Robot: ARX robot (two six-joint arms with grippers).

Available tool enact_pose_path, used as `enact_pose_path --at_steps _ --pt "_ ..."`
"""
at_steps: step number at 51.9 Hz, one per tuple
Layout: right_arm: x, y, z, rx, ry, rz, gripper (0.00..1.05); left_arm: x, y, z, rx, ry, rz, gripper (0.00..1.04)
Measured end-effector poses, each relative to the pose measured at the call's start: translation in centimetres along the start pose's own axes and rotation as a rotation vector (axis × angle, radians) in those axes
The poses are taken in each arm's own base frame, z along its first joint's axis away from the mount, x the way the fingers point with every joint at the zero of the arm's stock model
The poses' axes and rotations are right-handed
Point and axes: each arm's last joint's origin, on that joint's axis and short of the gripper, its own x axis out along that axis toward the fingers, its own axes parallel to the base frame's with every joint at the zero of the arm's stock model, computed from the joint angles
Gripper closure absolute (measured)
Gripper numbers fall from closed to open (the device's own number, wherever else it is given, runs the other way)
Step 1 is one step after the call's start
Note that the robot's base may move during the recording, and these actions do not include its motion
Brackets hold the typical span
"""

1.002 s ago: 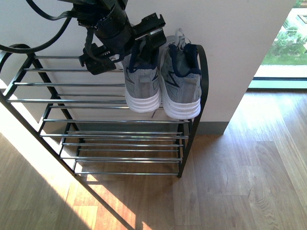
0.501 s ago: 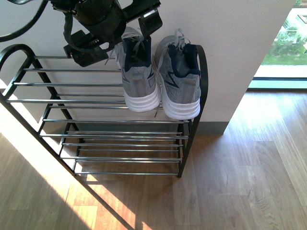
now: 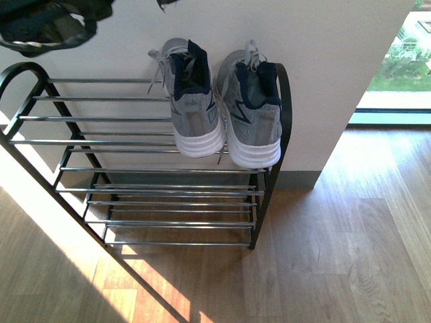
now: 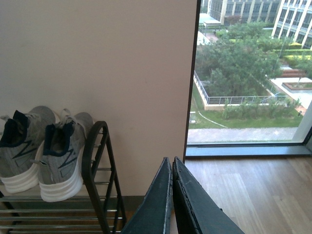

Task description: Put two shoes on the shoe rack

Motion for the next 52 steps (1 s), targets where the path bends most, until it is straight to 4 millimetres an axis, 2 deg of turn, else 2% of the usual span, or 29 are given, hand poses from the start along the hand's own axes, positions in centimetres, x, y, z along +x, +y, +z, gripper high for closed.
enact_pose_path --at_steps 9,15,19,25,30,33,38,40,43,49,52 --pt "0.0 0.0 0.0 0.000 0.000 0.000 1.03 -7.7 1.1 0.0 0.031 -0.139 0.052 0.10" --pt "0.0 0.0 0.0 0.000 0.000 0.000 1.03 -11.4 2.8 -0.4 0.027 -0.210 0.129 0.10" --pt "0.0 0.0 0.0 0.000 0.000 0.000 1.03 -12.3 3.2 -0.3 0.024 -0.228 0.151 0.10" --pt "0.0 0.0 0.0 0.000 0.000 0.001 1.03 -12.4 3.2 -0.3 0.024 -0.227 0.141 0.10" --pt "0.0 0.0 0.0 0.000 0.000 0.001 1.03 -12.0 4.3 -1.0 0.075 -0.307 -0.060 0.23" --pt "0.0 0.0 0.0 0.000 0.000 0.000 1.03 -12.2 5.8 -1.5 0.161 -0.389 -0.126 0.32" --pt "0.0 0.0 0.0 0.000 0.000 0.000 1.03 -13.3 8.9 -1.8 0.260 -0.524 -0.137 0.50" --pt "0.0 0.0 0.0 0.000 0.000 0.001 1.03 -13.5 9.4 -1.9 0.269 -0.534 -0.131 0.54" --pt "0.0 0.0 0.0 0.000 0.000 0.002 1.03 -14.0 11.2 -2.3 0.314 -0.548 -0.117 0.68" --pt "0.0 0.0 0.0 0.000 0.000 0.002 1.03 -14.4 13.3 -3.4 0.356 -0.536 -0.115 0.90" --pt "0.0 0.0 0.0 -0.001 0.000 0.002 0.96 -14.7 14.2 -3.7 0.360 -0.537 -0.113 1.00"
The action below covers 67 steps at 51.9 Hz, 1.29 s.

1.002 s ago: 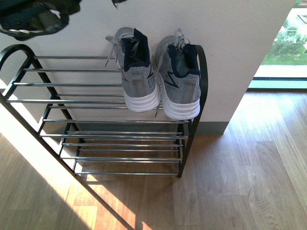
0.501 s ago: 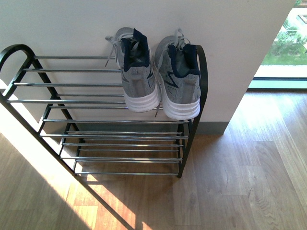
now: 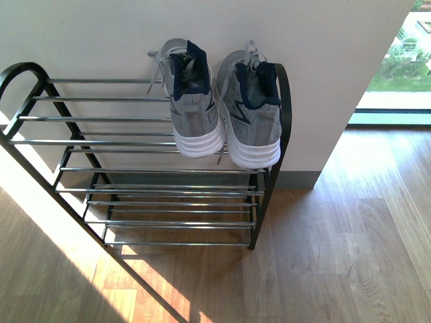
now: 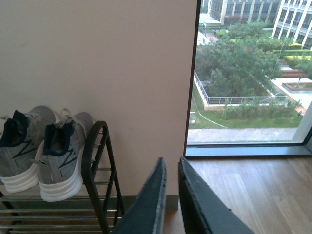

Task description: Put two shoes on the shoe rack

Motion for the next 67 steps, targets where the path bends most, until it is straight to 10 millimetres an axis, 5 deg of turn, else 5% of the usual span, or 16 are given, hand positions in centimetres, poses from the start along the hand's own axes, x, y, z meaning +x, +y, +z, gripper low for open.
enact_pose_path --at_steps 5,26,67 --pt "0.0 0.0 0.0 0.000 0.000 0.000 0.73 -1.1 1.3 -0.7 0.005 -0.003 0.009 1.04" --pt "0.0 0.0 0.0 0.000 0.000 0.000 0.09 -3.4 3.2 -2.0 0.008 -0.002 0.012 1.04" --pt "0.0 0.0 0.0 0.000 0.002 -0.002 0.09 -6.2 4.5 -2.7 0.010 -0.022 0.012 1.04"
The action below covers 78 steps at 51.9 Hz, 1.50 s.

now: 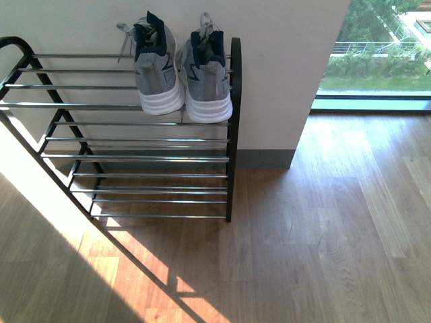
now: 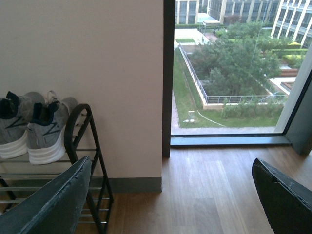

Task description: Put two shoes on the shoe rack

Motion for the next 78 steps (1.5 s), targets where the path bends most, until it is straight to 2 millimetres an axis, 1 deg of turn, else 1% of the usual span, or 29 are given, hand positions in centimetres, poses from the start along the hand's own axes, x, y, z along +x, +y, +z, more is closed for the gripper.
enact_pose_path --at_steps 12,17,20,78 --pt "0.0 0.0 0.0 0.000 -0.001 0.000 0.09 -0.4 0.0 0.0 0.000 -0.002 0.000 1.04" --pt "0.0 0.0 0.0 0.000 -0.001 0.000 0.09 -1.1 0.0 -0.5 0.000 0.034 0.000 1.04" --pt "0.0 0.0 0.0 0.000 -0.001 0.000 0.09 -1.4 0.0 -0.3 0.000 0.012 0.000 1.04" --pt "0.0 0.0 0.0 0.000 -0.002 0.002 0.09 -1.4 0.0 -0.4 0.000 0.014 0.000 1.04"
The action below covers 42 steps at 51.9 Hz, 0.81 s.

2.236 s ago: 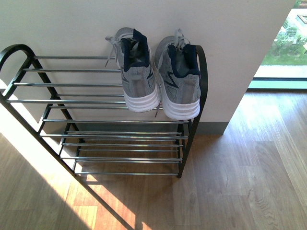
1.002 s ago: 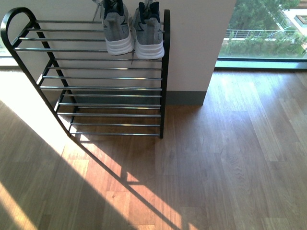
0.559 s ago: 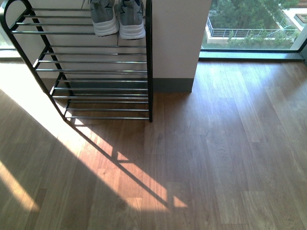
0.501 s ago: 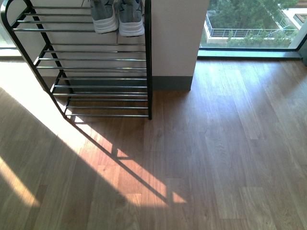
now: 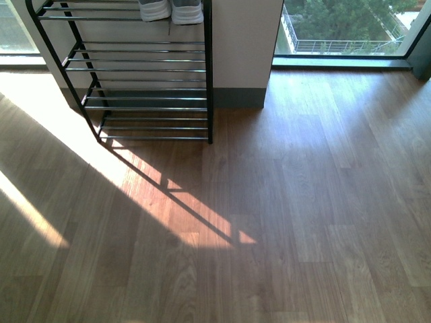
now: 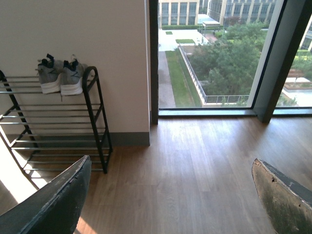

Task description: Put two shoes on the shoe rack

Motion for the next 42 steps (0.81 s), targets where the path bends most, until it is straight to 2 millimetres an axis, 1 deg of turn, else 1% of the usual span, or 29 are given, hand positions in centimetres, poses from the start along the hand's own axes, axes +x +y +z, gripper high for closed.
enact_pose_path --at_steps 24,25,26,28,32,34,35,36,41,42 --pt "0.00 0.00 0.00 0.000 0.000 -0.001 0.09 0.00 0.00 0.00 0.000 0.000 0.000 1.04" --pt "0.00 0.00 0.00 0.000 0.000 0.000 0.09 0.00 0.00 0.00 -0.001 0.000 0.000 1.02" --pt "0.00 0.00 0.00 0.000 0.000 0.000 0.09 0.00 0.00 0.00 0.000 0.000 0.000 0.99" --pt "0.00 0.00 0.00 0.000 0.000 0.000 0.09 0.00 0.00 0.00 0.000 0.000 0.000 0.88" --pt "0.00 0.00 0.00 0.000 0.000 -0.001 0.09 0.00 0.00 0.00 0.000 0.000 0.000 0.70" --pt "0.00 0.00 0.01 0.000 -0.001 0.000 0.09 0.00 0.00 0.00 0.000 0.000 0.000 0.63" --pt "0.00 0.00 0.00 0.000 0.000 0.000 0.09 0.00 0.00 0.00 0.000 0.000 0.000 0.58" --pt "0.00 0.00 0.00 0.000 0.000 0.000 0.09 0.00 0.00 0.00 0.000 0.000 0.000 0.56" --pt "0.00 0.00 0.01 0.000 -0.001 0.000 0.09 0.00 0.00 0.00 0.000 0.000 0.000 0.38" --pt "0.00 0.00 0.01 0.000 -0.001 0.000 0.09 0.00 0.00 0.00 0.000 0.000 0.000 0.36"
